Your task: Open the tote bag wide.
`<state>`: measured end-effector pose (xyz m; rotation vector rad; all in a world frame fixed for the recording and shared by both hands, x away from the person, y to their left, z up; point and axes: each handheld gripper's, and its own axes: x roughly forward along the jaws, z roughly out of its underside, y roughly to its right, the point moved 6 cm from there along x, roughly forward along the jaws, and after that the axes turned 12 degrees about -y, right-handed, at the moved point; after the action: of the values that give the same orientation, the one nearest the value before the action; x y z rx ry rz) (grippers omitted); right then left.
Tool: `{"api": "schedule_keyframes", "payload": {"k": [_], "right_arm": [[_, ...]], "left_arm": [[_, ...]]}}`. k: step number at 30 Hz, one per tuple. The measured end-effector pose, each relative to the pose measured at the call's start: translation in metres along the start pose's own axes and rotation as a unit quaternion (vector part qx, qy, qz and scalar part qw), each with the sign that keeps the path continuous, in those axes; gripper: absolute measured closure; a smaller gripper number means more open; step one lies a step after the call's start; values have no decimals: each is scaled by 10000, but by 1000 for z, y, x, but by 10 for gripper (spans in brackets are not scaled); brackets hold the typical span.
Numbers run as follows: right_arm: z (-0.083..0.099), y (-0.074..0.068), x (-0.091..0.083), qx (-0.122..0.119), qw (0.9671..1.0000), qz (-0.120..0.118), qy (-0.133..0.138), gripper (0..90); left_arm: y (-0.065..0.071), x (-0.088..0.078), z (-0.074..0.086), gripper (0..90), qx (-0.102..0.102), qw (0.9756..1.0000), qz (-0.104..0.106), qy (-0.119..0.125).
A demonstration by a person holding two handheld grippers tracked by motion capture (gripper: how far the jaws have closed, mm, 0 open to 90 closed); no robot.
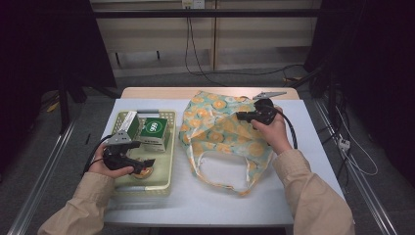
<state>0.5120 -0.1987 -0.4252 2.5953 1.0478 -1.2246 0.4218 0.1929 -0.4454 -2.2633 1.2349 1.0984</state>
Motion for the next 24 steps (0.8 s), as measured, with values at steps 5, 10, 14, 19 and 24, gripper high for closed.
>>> {"api": "schedule_keyframes", "payload": {"k": [5,10,14,19,24], "right_arm": [[2,0,0,-11,10000,-5,4,900],[2,0,-1,-24,10000,-15,2,900],[2,-1,-1,-30,10000,-37,-16,900],[4,-2,1,-44,10000,-56,-59,900],[4,-2,1,-43,10000,-71,-44,900]], "left_arm": [[5,0,-2,90,59,9999,80,42],[12,0,-7,98,131,9995,218,171],[17,9,-3,95,276,9991,303,-129],[13,17,4,110,133,9981,310,-516],[12,21,7,125,149,9972,271,-686]]}}
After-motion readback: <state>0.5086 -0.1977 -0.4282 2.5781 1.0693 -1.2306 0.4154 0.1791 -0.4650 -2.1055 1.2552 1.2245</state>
